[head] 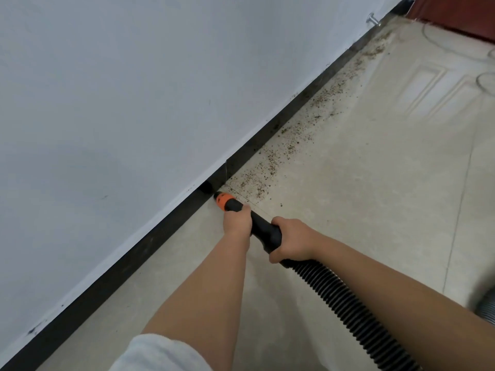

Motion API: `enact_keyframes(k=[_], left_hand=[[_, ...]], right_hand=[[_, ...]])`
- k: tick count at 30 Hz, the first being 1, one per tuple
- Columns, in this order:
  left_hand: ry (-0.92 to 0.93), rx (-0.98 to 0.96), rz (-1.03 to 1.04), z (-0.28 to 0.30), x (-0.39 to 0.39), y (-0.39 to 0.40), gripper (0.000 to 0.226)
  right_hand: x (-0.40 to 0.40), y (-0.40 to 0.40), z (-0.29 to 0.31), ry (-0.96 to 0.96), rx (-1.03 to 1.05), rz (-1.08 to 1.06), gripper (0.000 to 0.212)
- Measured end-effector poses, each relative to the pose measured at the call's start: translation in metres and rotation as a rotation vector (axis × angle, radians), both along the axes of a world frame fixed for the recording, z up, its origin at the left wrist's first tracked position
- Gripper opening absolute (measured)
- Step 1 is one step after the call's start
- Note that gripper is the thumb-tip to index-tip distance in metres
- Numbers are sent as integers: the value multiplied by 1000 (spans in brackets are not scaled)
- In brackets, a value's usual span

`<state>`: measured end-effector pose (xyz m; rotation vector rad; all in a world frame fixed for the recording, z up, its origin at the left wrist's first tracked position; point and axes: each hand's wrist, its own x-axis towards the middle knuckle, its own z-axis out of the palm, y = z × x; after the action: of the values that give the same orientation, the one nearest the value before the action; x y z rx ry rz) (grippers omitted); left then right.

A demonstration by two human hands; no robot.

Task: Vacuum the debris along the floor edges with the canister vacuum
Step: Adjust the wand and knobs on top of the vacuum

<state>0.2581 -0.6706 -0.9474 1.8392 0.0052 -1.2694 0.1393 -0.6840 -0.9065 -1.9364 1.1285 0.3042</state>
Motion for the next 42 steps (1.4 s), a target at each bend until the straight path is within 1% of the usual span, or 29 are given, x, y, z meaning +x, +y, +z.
enact_keyframes(k=[8, 12, 15, 20, 23, 25, 27, 28, 30, 32, 35, 37, 42], left_hand=[[2, -51, 15, -3, -6, -8, 42], [7, -46, 13, -5, -7, -9, 42], [13, -15, 11, -5, -4, -10, 46], [29, 33, 59, -2, -1, -5, 60], [93, 97, 124, 6, 0, 2, 63], [178, 152, 154, 14, 5, 10, 53], [208, 204, 129, 19, 11, 20, 40], [208, 220, 124, 19, 15, 25, 37], [206, 243, 176, 20, 25, 39, 41], [189, 242, 280, 20, 36, 55, 48], [145, 245, 401, 16, 53, 85, 48], [134, 270, 458, 16, 61, 105, 51], [168, 321, 575, 17, 71, 143, 46]], right_hand=[[1, -8, -10, -17, -12, -32, 39], [-1, -8, -11, -29, -5, -37, 39], [-2, -10, -7, -39, 29, -22, 38], [-3, -11, -5, -26, 69, 33, 38], [-3, -13, 1, -16, 156, 60, 37], [-4, -16, 7, -5, 247, 83, 37], [-1, -17, 9, 3, 290, 120, 37], [3, -16, 9, 9, 291, 149, 37], [16, -7, 7, 15, 286, 210, 38], [33, 5, 4, 9, 280, 275, 39], [57, 27, 4, 9, 250, 404, 34], [69, 40, 7, 22, 225, 487, 34], [90, 63, 9, 73, 242, 646, 35]])
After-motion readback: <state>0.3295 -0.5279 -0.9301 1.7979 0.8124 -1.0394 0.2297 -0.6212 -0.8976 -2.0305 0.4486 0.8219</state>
